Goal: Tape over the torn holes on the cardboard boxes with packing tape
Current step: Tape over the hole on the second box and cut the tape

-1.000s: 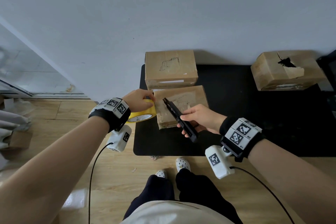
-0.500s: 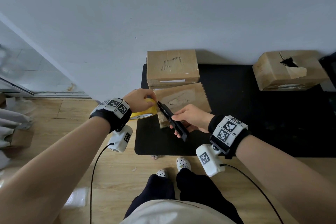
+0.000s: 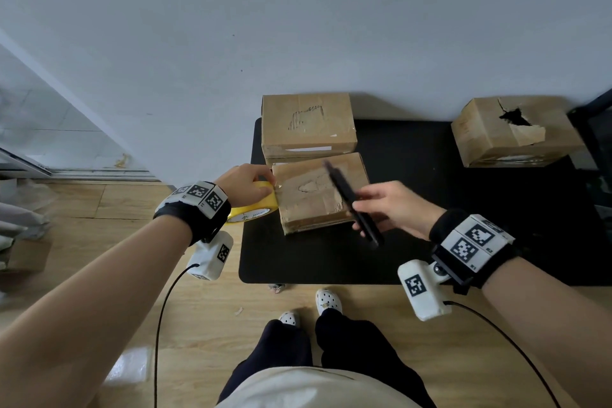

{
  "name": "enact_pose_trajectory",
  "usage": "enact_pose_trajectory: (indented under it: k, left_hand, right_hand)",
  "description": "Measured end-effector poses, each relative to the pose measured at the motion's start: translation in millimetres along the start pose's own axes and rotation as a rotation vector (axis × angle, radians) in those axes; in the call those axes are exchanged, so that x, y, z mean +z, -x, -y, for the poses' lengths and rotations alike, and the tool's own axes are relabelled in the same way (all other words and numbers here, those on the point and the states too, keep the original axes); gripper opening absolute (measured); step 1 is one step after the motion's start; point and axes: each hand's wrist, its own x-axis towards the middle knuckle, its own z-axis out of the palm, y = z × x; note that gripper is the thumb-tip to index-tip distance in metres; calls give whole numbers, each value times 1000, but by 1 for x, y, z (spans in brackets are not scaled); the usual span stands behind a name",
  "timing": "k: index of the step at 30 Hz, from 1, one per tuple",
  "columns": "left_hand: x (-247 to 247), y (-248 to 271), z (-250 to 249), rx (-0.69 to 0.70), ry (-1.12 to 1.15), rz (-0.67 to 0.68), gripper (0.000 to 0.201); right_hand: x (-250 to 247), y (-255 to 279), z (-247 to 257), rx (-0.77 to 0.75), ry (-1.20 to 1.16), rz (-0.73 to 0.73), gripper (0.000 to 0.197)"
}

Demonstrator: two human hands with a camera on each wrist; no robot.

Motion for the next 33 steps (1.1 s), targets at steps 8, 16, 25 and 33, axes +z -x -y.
enact_pose_trajectory:
  k: [8, 16, 25, 33]
  left_hand:
    - [0, 2, 1, -9, 14, -8, 25]
    - [1, 2, 1, -33, 31, -38, 24]
    - [1, -1, 3, -52, 41, -29, 23]
    - [-2, -5, 0, -51, 33, 8, 26]
  right_hand:
    - [-44, -32, -53, 96, 380, -725, 28]
    - [-35, -64, -82, 374, 734, -606, 28]
    - [-36, -75, -92, 261, 683, -621, 56]
    - [-9, -77, -47, -600, 1103, -406, 55]
